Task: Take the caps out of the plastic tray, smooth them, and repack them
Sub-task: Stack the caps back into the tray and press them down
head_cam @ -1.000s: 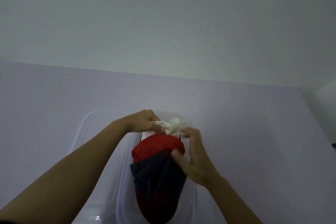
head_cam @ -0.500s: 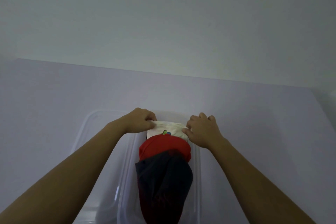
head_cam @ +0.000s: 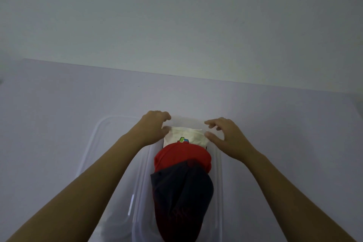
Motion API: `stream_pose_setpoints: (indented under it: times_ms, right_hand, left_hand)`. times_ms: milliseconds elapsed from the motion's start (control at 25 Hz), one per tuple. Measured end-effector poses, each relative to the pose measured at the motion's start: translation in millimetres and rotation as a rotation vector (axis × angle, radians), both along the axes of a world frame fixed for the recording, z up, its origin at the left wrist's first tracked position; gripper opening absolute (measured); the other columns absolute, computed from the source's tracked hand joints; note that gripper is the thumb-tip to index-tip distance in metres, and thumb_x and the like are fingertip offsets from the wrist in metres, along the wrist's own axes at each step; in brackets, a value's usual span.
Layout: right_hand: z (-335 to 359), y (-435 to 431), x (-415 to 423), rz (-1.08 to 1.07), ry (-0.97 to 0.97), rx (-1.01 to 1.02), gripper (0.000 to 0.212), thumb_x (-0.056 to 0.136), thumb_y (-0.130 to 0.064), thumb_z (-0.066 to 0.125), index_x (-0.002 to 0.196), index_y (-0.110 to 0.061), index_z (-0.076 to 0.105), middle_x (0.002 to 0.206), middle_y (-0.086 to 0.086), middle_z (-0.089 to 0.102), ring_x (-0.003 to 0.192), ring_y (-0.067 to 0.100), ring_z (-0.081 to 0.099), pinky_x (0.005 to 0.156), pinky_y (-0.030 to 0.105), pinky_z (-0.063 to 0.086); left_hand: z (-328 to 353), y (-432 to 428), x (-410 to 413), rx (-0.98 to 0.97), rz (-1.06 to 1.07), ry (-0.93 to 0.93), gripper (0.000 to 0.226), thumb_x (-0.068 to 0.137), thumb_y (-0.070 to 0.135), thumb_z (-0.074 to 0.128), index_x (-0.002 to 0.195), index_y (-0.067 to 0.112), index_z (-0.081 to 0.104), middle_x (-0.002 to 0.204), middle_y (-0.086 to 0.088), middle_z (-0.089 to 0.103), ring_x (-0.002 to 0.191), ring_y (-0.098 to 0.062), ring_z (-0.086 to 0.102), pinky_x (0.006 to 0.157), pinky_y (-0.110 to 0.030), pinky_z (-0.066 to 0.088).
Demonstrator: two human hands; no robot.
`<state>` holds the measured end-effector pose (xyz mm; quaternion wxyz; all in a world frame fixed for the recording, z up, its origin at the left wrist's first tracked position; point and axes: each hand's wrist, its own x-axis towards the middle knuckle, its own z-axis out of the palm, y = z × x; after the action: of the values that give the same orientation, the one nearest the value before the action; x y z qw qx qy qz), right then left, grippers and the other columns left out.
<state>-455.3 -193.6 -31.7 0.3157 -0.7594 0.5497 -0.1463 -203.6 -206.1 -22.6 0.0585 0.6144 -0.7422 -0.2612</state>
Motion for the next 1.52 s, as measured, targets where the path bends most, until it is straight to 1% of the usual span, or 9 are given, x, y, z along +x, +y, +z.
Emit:
stream_pose_setpoints:
  times_ms: [120,240,480,600,720,840,920,1160,1520]
  right_hand:
    - [12.9,21.4,-6.6,0.095,-0.008,0.044,0.045,0.080,-0.067,0.037,0.099,-0.036,0.064,0.093,-0.028,0.060,0.095,0.000,0.050,0.094,0.034,0.037]
    - [8.7,31.8,3.2,0.196,0.244,0.101,0.048,0.076,-0.070,0.044,0.108,-0.036,0.056,0.091,-0.016,0.059,0.095,0.006,0.050,0.097,0.033,0.029]
    - [1.7,27.5,20.3,0.025,0.414,0.055,0.047,0.078,-0.059,0.059,0.115,-0.029,0.054,0.104,-0.005,0.064,0.104,0.017,0.054,0.090,0.037,0.034]
    - [12.8,58.0,21.6,-0.008,0.054,-0.102,0.044,0.085,-0.049,0.056,0.121,-0.024,0.052,0.118,-0.007,0.057,0.108,0.010,0.051,0.095,0.032,0.040]
    - [12.9,111.8,34.2,0.045,-0.155,-0.090,0.045,0.092,-0.048,0.042,0.132,-0.028,0.044,0.138,-0.016,0.040,0.129,-0.002,0.034,0.108,0.017,0.028]
    - [-13.3,147.6,54.1,-0.015,0.066,-0.041,0.065,0.092,-0.058,0.018,0.148,-0.030,0.005,0.156,-0.015,-0.002,0.142,-0.001,-0.003,0.115,0.020,0.004]
    - [-28.8,153.2,65.6,-0.104,0.140,-0.082,0.065,0.090,-0.060,0.007,0.145,-0.029,-0.009,0.155,-0.010,-0.012,0.143,0.007,-0.011,0.117,0.028,0.000]
    - [-50.5,146.7,92.2,-0.340,0.039,-0.104,0.063,0.091,-0.050,0.016,0.147,-0.024,0.003,0.157,-0.002,0.000,0.146,0.020,0.001,0.118,0.038,0.011]
    - [-66.0,142.0,90.0,-0.382,-0.008,-0.127,0.062,0.093,-0.047,0.020,0.148,-0.020,0.015,0.158,0.005,0.014,0.145,0.025,0.014,0.117,0.042,0.019]
  left_hand:
    - [22.3,22.1,15.0,0.150,-0.036,0.270,0.025,0.089,0.036,0.058,0.105,0.019,0.066,0.101,0.009,0.066,0.090,-0.003,0.060,0.080,-0.022,0.048]
    - [11.3,34.0,13.5,0.361,-0.193,0.172,0.021,0.086,0.044,0.060,0.099,0.027,0.061,0.095,0.009,0.065,0.090,-0.009,0.060,0.075,-0.020,0.044]
    - [-9.2,36.6,-4.6,0.166,-0.080,-0.001,0.034,0.088,0.036,0.059,0.115,0.017,0.056,0.107,-0.004,0.064,0.086,-0.015,0.056,0.081,-0.029,0.048]
    - [3.2,69.2,-1.0,-0.117,0.089,0.208,0.030,0.091,0.029,0.056,0.118,0.016,0.057,0.106,-0.001,0.060,0.088,-0.012,0.056,0.081,-0.024,0.045]
    - [0.4,121.5,-11.4,-0.317,0.218,0.331,0.041,0.092,0.038,0.037,0.112,0.013,0.062,0.107,-0.003,0.067,0.095,-0.017,0.062,0.086,-0.028,0.048]
    - [-22.0,153.1,-28.7,-0.188,0.182,0.310,0.066,0.089,0.052,0.019,0.138,0.014,0.043,0.139,-0.001,0.049,0.129,-0.013,0.043,0.106,-0.022,0.030]
    - [-39.3,155.8,-37.0,-0.128,0.191,0.343,0.066,0.090,0.053,0.012,0.145,0.016,0.021,0.150,0.003,0.027,0.139,-0.007,0.023,0.112,-0.019,0.014]
    - [-63.3,143.3,-50.8,-0.080,0.384,0.400,0.046,0.102,0.025,0.024,0.147,0.014,0.021,0.155,-0.003,0.024,0.143,-0.013,0.023,0.113,-0.022,0.014]
    - [-43.9,140.6,-52.8,-0.105,0.402,0.431,0.046,0.101,0.018,0.030,0.146,0.012,0.023,0.154,-0.006,0.028,0.141,-0.017,0.026,0.113,-0.024,0.017]
